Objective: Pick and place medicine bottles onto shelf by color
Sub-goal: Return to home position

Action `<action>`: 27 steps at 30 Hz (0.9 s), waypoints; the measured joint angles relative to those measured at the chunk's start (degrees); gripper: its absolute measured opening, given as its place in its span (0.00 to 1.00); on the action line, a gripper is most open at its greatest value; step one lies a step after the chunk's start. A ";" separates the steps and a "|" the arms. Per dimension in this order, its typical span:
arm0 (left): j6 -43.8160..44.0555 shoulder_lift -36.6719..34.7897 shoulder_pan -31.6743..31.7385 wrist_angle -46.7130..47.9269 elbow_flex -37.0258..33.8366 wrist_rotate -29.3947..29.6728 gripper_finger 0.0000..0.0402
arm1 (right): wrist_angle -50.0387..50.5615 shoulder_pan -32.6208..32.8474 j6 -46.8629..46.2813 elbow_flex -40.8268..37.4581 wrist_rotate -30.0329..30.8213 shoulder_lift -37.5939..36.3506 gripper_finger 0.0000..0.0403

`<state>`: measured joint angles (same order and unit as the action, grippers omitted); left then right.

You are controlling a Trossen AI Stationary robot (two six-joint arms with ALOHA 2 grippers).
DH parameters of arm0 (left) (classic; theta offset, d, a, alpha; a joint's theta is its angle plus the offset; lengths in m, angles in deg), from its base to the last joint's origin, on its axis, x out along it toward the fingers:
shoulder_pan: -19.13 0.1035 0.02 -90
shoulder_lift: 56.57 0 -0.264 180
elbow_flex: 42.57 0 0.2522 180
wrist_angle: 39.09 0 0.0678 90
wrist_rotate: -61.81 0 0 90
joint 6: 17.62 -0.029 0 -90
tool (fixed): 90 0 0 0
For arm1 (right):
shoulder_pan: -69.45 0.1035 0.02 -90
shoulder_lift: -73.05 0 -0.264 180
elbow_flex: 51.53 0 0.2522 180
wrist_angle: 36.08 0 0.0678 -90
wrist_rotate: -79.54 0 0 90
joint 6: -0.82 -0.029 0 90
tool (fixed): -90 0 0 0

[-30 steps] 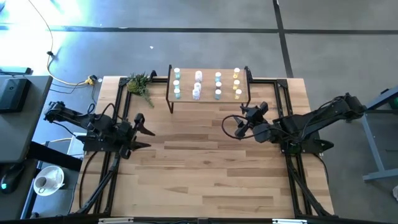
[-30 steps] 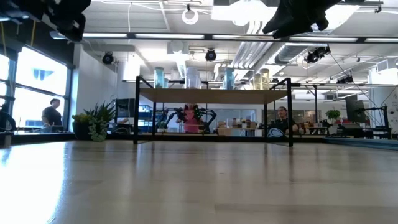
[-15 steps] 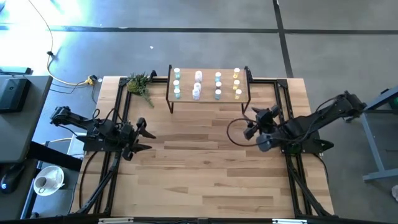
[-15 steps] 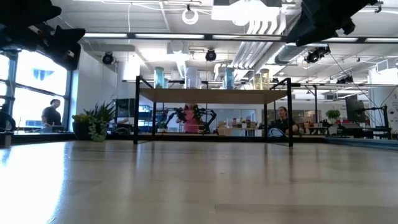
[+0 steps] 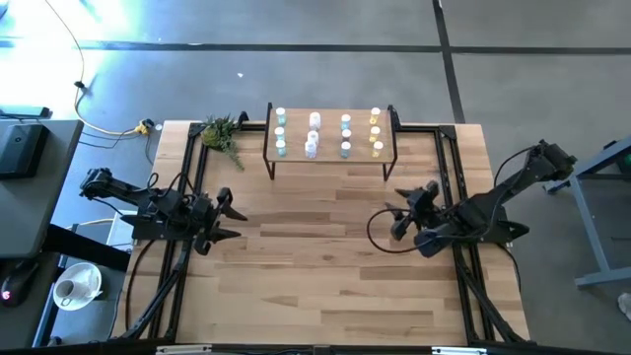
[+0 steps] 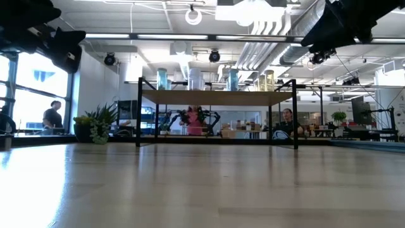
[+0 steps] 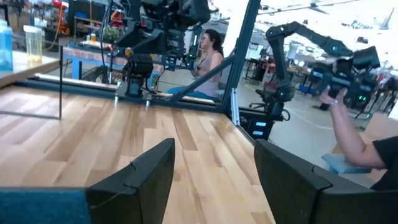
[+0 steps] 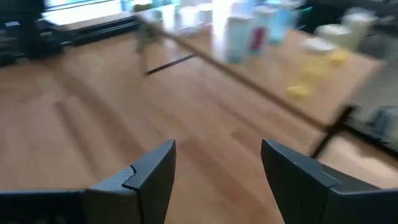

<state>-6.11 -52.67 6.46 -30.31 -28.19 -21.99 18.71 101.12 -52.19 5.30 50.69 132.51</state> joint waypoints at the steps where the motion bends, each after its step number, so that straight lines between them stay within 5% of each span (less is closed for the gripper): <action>1: 0.97 0.00 0.00 0.00 0.00 0.00 0.53 | -2.82 -0.16 2.34 -0.15 -1.75 0.00 0.56; 6: 3.21 0.00 0.00 0.02 0.00 0.04 0.53 | -24.57 -1.36 22.10 -2.49 -13.06 0.02 0.56; 12: 2.90 0.00 0.00 0.00 0.00 0.39 0.53 | -56.38 -5.49 52.92 -7.16 -47.11 -0.17 0.56; 14: 2.90 0.00 -0.02 0.00 0.02 0.46 0.53 | -57.96 -6.56 56.67 -6.99 -52.38 -2.16 0.56; 20: 2.90 0.00 -0.02 0.00 0.04 0.44 0.53 | -47.26 -9.29 56.41 -6.77 -44.52 -12.72 0.56; 27: 2.65 0.00 -0.02 0.57 0.04 0.55 0.53 | -44.95 -10.04 55.44 -13.68 -45.37 -27.34 0.56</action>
<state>-3.46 -52.67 6.44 -29.74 -28.14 -21.44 -26.24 91.08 3.25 -8.38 5.33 105.17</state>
